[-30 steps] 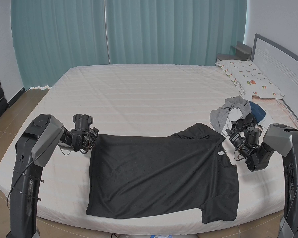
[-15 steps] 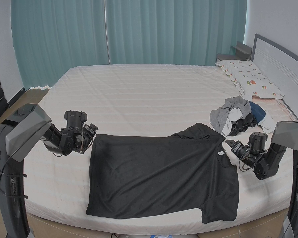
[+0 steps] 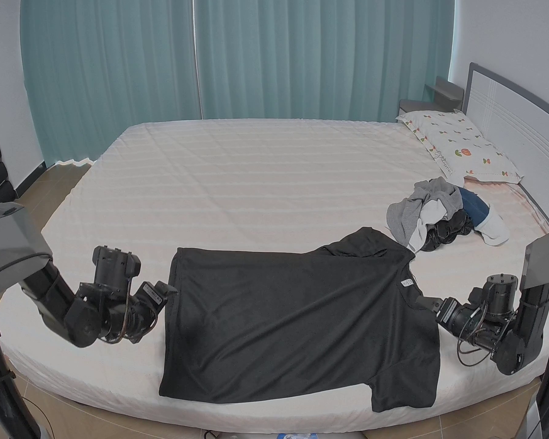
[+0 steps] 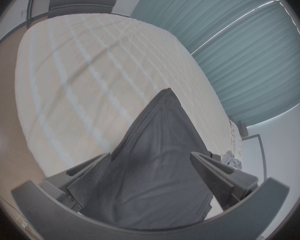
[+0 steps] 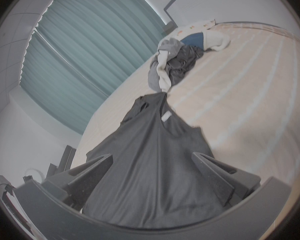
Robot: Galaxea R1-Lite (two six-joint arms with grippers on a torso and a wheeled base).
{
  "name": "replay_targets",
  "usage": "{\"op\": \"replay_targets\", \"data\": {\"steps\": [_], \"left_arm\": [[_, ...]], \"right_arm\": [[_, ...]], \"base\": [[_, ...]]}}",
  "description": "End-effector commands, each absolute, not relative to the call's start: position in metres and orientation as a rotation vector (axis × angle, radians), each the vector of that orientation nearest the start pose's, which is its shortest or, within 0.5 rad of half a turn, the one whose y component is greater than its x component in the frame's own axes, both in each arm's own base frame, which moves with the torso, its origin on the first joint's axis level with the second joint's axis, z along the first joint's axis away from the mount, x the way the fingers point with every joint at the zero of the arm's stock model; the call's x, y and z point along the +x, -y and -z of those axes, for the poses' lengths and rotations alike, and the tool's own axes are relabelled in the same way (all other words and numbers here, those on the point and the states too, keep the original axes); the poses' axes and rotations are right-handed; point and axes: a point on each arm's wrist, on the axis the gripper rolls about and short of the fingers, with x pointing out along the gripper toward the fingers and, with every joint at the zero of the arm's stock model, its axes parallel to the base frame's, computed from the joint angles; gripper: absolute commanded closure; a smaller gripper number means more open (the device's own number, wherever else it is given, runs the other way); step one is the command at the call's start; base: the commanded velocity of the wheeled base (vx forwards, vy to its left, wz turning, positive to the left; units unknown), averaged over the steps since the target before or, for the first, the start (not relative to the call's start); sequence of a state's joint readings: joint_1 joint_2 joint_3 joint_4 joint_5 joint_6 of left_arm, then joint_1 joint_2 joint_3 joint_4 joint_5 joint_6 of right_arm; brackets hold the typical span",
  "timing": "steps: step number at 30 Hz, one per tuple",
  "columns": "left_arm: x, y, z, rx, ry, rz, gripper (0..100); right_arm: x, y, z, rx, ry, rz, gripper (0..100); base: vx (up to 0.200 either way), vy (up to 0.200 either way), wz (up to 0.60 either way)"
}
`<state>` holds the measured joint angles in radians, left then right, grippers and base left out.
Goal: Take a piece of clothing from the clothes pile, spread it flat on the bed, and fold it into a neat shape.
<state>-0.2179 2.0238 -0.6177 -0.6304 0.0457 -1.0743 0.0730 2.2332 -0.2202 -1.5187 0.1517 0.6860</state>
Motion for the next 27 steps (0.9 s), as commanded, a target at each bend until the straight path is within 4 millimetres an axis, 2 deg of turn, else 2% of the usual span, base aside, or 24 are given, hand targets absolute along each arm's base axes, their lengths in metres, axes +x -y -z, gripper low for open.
{"op": "replay_targets", "data": {"steps": [1, 3, 6, 9, 18, 27], "left_arm": [[0.247, 0.074, -0.046, -0.978, -0.789, -0.175, 0], [0.247, 0.075, -0.041, -0.983, -0.801, -0.180, 0], [0.251, 0.077, -0.019, -0.966, -0.854, -0.216, 0], [0.253, 0.077, -0.009, -0.959, -0.867, -0.229, 0], [0.246, 0.075, -0.001, -0.939, -0.900, -0.241, 0], [0.240, 0.080, 0.015, -0.833, -0.962, -0.242, 0]], "right_arm": [[0.222, -0.028, -0.005, 0.741, -0.668, -0.091, 0], [0.220, -0.027, -0.004, 0.749, -0.682, -0.099, 0], [0.216, -0.027, 0.006, 0.760, -0.755, -0.123, 0], [0.216, -0.027, 0.013, 0.758, -0.786, -0.113, 0], [0.216, -0.025, 0.017, 0.752, -0.797, -0.101, 0], [0.216, -0.023, 0.023, 0.728, -0.817, -0.091, 0]], "base": [[0.000, 0.000, 0.00], [0.000, 0.000, 0.00], [0.000, 0.000, 0.00], [-0.200, 0.000, 0.00], [-0.200, 0.000, 0.00], [0.000, 0.000, 0.00]]}}
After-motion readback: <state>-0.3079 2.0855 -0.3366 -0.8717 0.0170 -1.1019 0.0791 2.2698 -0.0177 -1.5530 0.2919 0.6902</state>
